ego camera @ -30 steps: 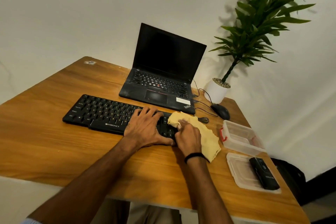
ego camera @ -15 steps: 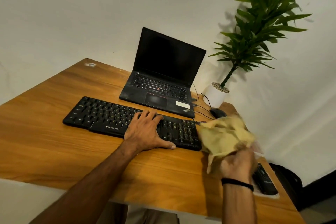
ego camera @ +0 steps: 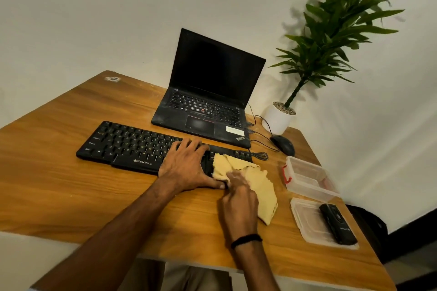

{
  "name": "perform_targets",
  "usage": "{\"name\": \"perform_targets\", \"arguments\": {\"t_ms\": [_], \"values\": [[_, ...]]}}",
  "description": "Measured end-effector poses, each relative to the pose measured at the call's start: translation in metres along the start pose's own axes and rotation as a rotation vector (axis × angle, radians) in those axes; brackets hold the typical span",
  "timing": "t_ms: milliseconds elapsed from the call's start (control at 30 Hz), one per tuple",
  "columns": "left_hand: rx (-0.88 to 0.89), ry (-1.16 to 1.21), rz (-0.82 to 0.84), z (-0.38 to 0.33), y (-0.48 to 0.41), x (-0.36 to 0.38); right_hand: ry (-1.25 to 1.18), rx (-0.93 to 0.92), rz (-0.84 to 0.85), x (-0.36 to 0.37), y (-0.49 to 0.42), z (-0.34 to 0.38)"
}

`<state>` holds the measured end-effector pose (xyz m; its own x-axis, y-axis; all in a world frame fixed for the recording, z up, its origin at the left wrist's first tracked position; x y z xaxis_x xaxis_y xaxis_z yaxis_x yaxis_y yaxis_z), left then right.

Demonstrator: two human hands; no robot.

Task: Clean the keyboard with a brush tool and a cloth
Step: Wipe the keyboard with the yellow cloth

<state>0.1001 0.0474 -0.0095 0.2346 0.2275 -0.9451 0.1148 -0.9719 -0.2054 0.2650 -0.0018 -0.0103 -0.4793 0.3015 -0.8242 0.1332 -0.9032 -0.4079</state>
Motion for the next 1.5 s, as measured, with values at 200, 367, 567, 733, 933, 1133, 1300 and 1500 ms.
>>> {"name": "perform_targets", "arguments": {"t_ms": [200,367,567,733,933,1133,1300,1500], "values": [[0.004,0.013,-0.008,0.0,0.001,-0.001,0.019,-0.074,0.041,0.003,0.008,0.002],[0.001,0.005,-0.011,0.001,0.0,-0.001,-0.028,0.033,-0.004,-0.009,0.005,-0.007],[-0.003,0.011,-0.004,0.0,0.001,-0.002,-0.252,0.202,-0.111,-0.008,-0.001,-0.004],[0.004,0.018,-0.011,0.001,0.002,-0.002,-0.673,0.316,-0.102,-0.03,-0.003,0.015],[0.007,0.013,-0.004,0.002,0.002,-0.002,-1.037,0.81,-0.876,-0.091,-0.043,-0.053],[0.014,-0.009,-0.028,0.001,0.0,0.0,-0.075,0.223,-0.11,-0.038,-0.03,-0.035],[0.032,-0.038,-0.043,0.002,-0.002,0.003,0.025,0.161,0.025,-0.004,-0.037,-0.026],[0.023,-0.034,-0.033,0.002,-0.003,0.004,0.035,0.184,0.074,-0.006,-0.05,-0.005]]}}
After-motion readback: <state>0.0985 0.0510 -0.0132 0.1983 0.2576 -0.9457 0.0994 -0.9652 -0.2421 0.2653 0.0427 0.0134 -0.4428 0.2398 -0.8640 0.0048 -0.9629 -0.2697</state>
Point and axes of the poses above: each hand's wrist, its own y-axis away from the middle knuckle, its own x-axis out of the palm, z = x × y, the point moved 2 cm from there along -y, towards the middle knuckle, and after that the axes turned 12 degrees about -x, right-handed, at the moved point
